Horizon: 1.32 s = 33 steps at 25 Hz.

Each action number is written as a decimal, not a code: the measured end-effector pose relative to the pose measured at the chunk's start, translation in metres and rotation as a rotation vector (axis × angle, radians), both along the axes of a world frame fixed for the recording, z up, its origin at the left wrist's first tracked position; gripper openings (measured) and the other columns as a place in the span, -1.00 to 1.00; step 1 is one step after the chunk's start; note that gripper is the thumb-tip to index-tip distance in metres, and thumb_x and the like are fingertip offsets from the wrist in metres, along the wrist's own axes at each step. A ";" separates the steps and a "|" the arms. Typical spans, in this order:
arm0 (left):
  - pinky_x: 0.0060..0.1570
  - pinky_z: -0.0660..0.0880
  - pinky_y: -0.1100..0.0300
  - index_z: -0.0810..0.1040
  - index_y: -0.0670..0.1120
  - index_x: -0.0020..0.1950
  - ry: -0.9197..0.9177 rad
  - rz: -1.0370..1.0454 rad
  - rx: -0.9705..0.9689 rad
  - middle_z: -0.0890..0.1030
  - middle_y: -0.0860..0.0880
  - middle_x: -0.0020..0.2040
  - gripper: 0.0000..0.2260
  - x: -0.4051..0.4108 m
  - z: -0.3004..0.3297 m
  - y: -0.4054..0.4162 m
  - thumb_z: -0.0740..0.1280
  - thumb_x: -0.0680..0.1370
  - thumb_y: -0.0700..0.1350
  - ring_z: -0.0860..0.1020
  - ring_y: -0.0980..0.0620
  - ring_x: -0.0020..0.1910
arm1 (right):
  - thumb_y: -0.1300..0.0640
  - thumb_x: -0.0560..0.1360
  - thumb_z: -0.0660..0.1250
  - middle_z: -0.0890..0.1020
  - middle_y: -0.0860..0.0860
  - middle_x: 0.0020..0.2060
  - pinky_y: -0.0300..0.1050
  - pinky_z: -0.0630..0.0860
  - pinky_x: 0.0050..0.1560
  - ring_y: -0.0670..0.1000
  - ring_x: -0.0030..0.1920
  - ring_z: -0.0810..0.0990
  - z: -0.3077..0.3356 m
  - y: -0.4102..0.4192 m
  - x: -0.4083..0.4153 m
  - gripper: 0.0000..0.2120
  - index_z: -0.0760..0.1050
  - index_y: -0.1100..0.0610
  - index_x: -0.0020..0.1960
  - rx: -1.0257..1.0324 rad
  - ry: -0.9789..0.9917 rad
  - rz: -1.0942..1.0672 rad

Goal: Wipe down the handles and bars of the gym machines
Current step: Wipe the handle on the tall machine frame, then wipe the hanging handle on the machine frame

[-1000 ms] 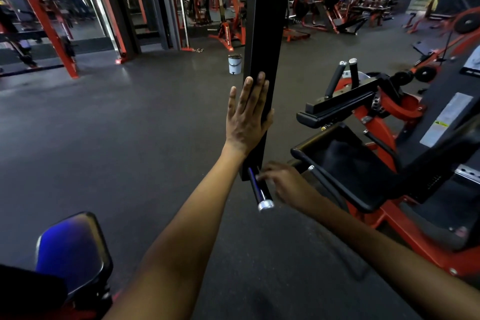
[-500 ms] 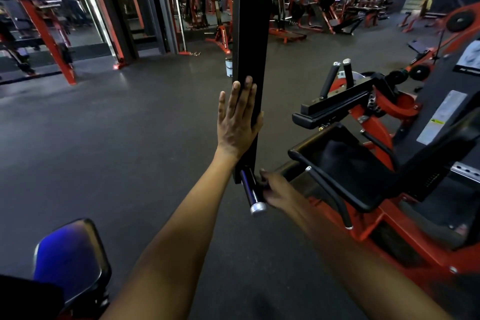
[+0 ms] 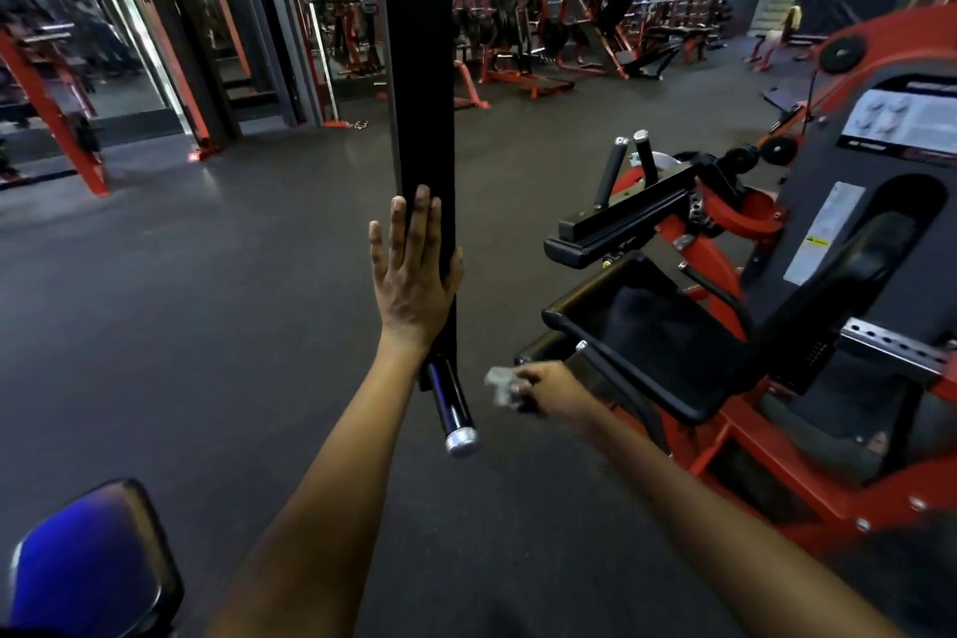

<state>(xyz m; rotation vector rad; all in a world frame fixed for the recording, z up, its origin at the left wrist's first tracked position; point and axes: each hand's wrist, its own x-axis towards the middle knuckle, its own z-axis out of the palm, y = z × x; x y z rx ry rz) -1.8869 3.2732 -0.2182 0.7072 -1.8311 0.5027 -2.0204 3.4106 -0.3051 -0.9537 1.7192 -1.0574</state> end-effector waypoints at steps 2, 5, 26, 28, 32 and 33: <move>0.51 -0.21 0.00 -0.20 -0.02 0.58 0.047 0.050 0.091 -0.25 0.10 0.57 -0.30 -0.007 0.000 0.016 0.19 0.60 -0.07 -0.22 0.05 0.55 | 0.36 0.46 0.37 0.62 0.15 -0.19 -0.40 0.44 -0.36 -0.21 -0.40 0.54 0.025 -0.004 -0.025 -0.92 0.59 0.32 -0.05 -0.072 0.193 -0.038; 0.52 -0.17 0.00 0.06 -0.12 0.57 0.186 0.046 0.170 0.02 -0.06 0.58 -0.43 -0.031 0.004 0.047 0.18 0.59 -0.10 -0.13 0.03 0.56 | 0.28 0.44 0.37 0.61 0.10 -0.23 -0.27 0.41 -0.31 -0.08 -0.28 0.58 0.064 -0.013 -0.059 -0.89 0.64 0.20 -0.06 -0.077 0.609 -0.053; 0.40 0.17 0.10 0.24 -0.06 0.51 -0.426 0.495 0.998 0.26 0.00 0.52 -0.54 -0.220 -0.022 0.018 0.08 0.65 0.08 0.22 0.02 0.48 | 0.10 0.55 0.26 0.57 0.06 0.08 -0.08 0.40 0.13 0.11 0.16 0.52 0.074 -0.109 -0.249 -0.79 0.58 0.09 0.14 -0.129 1.180 0.291; 0.40 0.17 0.10 0.24 -0.07 0.52 -0.382 0.509 1.010 0.26 -0.01 0.52 -0.54 -0.234 -0.020 -0.027 0.08 0.65 0.08 0.22 0.01 0.48 | 0.13 0.55 0.25 0.56 0.06 0.09 -0.07 0.39 0.13 0.12 0.16 0.50 0.078 -0.159 -0.256 -0.79 0.57 0.09 0.14 -0.175 1.228 0.327; 0.33 0.25 0.09 0.32 -0.07 0.46 -0.362 0.556 1.054 0.38 -0.02 0.45 -0.57 -0.247 -0.008 -0.114 0.10 0.64 0.08 0.34 -0.03 0.41 | 0.17 0.56 0.21 0.52 0.08 0.14 -0.04 0.34 0.16 0.13 0.21 0.46 0.099 -0.248 -0.262 -0.78 0.54 0.13 0.16 -0.205 1.266 0.415; 0.30 0.28 0.08 0.34 -0.07 0.44 -0.346 0.564 1.059 0.41 -0.03 0.42 -0.58 -0.249 -0.005 -0.136 0.11 0.64 0.08 0.38 -0.06 0.37 | 0.18 0.56 0.21 0.51 0.09 0.14 -0.03 0.35 0.15 0.14 0.21 0.46 0.103 -0.271 -0.263 -0.77 0.54 0.14 0.16 -0.217 1.281 0.423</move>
